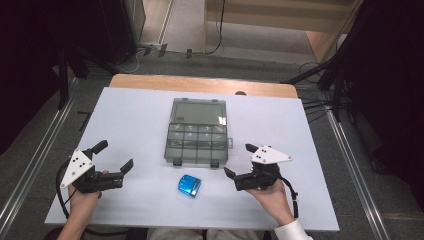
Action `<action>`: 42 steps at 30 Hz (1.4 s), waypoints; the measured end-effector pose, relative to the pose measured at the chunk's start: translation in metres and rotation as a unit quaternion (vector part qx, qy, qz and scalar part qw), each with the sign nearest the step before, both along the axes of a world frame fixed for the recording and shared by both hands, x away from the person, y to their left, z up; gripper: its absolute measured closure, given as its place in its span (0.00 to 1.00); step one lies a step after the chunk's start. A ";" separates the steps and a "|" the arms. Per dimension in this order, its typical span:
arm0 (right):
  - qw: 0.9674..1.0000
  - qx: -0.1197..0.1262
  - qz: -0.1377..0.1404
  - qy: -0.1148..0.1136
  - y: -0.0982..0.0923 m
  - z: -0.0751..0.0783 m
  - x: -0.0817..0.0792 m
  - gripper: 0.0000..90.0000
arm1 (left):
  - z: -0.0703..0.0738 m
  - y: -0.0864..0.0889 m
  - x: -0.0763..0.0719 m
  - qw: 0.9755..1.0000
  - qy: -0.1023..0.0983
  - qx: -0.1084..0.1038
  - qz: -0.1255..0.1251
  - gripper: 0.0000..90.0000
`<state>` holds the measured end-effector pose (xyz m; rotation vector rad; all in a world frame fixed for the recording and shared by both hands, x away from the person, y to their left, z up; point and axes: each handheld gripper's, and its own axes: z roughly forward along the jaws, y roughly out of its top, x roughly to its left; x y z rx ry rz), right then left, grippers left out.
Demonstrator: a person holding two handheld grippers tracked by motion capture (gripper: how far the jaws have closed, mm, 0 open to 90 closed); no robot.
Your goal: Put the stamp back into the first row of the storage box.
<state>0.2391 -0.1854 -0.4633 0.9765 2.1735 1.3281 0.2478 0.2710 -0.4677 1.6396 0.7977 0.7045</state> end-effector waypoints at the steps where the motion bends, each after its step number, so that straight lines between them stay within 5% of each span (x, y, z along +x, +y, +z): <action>1: 1.000 -0.003 0.007 0.003 0.006 0.001 0.002 0.00 | -0.001 0.000 0.001 1.000 0.002 0.000 0.003 0.00; 14: 0.998 -0.033 0.048 0.027 0.047 0.009 0.013 0.00 | -0.001 0.001 0.002 1.000 0.004 -0.006 0.007 0.00; 28: 0.991 -0.077 0.092 0.061 0.084 0.007 0.023 0.00 | -0.001 0.004 0.005 1.000 0.009 -0.018 0.007 0.00; 42: 0.977 -0.131 0.138 0.096 0.117 -0.002 0.029 0.00 | -0.001 0.003 0.005 1.000 0.010 -0.018 0.006 0.00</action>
